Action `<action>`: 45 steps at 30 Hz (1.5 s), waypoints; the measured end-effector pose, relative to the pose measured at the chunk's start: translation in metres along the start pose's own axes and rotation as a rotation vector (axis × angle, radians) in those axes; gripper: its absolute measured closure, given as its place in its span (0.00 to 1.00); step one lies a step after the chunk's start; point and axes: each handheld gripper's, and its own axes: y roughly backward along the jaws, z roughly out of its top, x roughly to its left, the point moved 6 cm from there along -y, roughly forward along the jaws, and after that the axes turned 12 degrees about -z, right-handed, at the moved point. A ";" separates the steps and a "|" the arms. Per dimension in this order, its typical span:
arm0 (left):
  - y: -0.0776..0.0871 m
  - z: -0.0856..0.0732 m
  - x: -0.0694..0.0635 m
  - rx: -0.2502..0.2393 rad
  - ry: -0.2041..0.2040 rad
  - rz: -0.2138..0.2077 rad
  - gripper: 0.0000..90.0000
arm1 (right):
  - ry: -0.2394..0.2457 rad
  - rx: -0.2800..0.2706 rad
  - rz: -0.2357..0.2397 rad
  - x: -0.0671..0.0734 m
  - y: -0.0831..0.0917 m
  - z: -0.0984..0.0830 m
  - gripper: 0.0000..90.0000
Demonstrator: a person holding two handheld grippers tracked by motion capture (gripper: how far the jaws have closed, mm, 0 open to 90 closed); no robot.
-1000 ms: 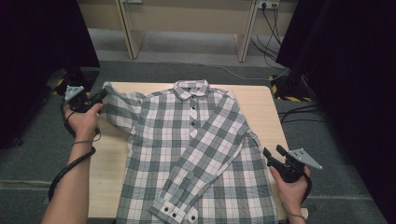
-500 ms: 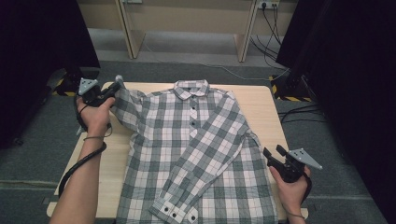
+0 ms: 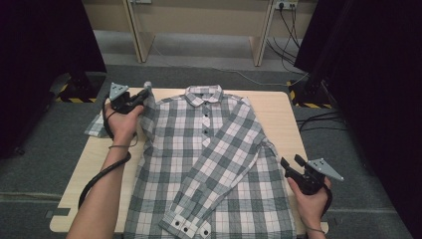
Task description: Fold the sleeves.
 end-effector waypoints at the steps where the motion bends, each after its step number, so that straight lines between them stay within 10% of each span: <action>1: -0.003 -0.002 -0.003 0.006 -0.001 -0.002 0.99 | 0.000 0.000 0.000 0.000 0.000 0.000 0.44; 21: -0.042 -0.067 -0.043 0.211 -0.030 -0.110 0.97 | -0.002 0.001 0.003 0.000 0.000 0.000 0.44; 27: -0.044 -0.067 -0.049 0.255 -0.071 -0.151 0.48 | -0.002 0.000 0.002 0.000 0.000 0.000 0.43; 35: -0.015 -0.050 -0.022 0.236 -0.119 -0.105 0.25 | -0.003 0.005 0.001 0.000 0.000 0.000 0.43; 45: 0.032 -0.050 0.062 0.272 -0.115 0.110 0.29 | -0.002 0.005 -0.004 0.000 0.000 0.000 0.43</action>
